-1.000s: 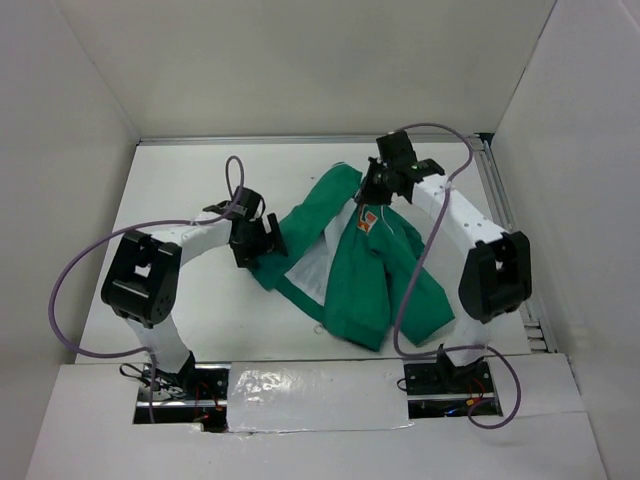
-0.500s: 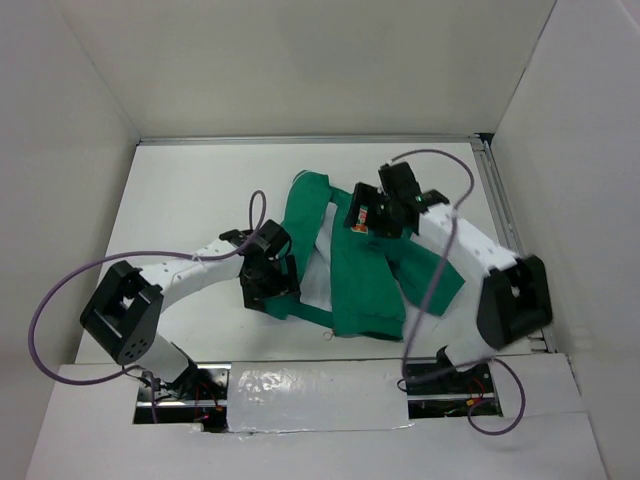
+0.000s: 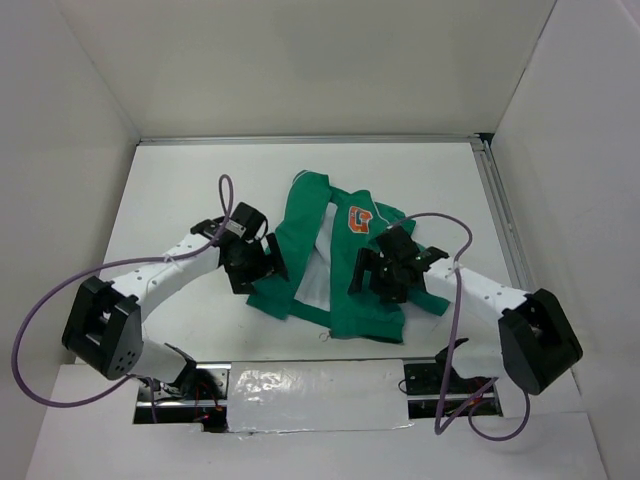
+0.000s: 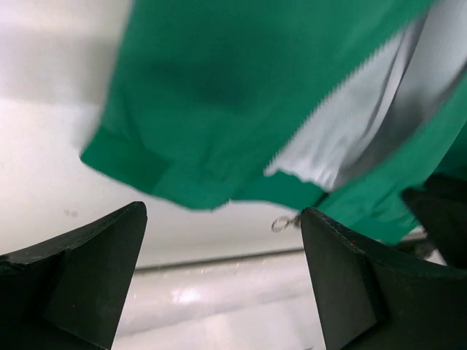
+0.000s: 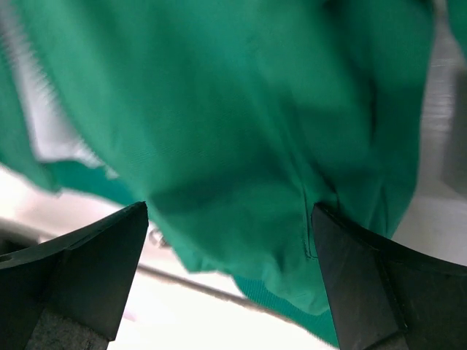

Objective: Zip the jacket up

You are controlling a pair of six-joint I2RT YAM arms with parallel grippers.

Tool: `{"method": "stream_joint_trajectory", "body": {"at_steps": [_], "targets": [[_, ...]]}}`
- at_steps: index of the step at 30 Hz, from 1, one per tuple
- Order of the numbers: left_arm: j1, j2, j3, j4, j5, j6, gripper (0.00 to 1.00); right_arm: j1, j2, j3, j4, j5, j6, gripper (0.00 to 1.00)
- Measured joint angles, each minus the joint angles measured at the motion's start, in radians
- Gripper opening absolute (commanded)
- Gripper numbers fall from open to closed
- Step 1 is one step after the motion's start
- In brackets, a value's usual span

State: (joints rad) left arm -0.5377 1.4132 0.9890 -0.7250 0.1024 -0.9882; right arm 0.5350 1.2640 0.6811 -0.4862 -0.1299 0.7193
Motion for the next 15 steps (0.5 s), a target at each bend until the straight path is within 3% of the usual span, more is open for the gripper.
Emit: {"method": "stream_joint_trajectory", "body": {"at_steps": [4,11,15], "targets": [[0.074,0.051,0.002,0.046,0.009,0.041,0.99,-0.040,0.122,0.030,-0.007,0.040,0.024,1.00],[0.078,0.107,0.004,0.076,0.047,0.100,0.99,-0.207,0.441,0.355,-0.069,0.118,-0.023,1.00],[0.077,0.107,0.003,0.101,0.090,0.131,0.99,-0.253,0.541,0.499,-0.067,0.172,-0.116,1.00]]}}
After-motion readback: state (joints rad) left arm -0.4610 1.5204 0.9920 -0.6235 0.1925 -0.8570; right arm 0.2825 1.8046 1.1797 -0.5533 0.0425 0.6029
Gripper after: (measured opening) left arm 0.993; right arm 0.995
